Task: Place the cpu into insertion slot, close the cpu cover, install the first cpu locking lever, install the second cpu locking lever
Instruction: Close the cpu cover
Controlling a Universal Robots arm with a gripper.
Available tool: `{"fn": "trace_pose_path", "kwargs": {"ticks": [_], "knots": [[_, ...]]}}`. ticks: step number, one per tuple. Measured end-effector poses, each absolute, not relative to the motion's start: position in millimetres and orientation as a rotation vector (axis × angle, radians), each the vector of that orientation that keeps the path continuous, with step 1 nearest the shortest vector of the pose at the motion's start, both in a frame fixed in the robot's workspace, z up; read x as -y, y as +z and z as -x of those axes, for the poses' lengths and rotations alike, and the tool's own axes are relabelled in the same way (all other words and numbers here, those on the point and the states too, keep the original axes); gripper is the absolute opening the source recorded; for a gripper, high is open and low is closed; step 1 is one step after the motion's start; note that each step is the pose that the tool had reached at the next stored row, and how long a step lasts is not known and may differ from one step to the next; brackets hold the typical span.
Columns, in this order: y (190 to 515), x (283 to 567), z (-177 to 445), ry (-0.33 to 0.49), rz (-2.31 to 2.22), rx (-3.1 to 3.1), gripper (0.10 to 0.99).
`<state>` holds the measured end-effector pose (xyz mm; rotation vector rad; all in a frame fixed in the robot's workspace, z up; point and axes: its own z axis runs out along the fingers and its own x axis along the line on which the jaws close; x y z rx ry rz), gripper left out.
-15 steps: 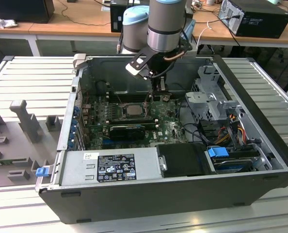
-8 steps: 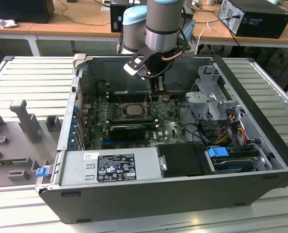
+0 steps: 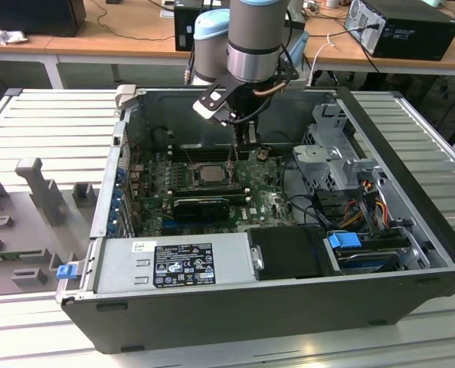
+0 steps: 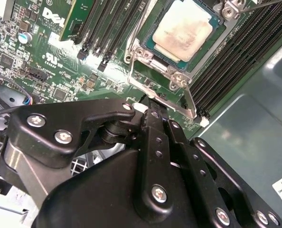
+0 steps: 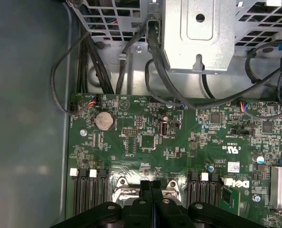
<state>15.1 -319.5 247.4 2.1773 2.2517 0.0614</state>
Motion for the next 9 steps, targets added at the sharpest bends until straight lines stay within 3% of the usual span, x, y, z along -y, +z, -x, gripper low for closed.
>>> {"fn": "trace_pose_path", "kwargs": {"ticks": [9], "knots": [[247.4, 319.5, -11.4, 0.061, -2.177, -2.252, 0.106]]}}
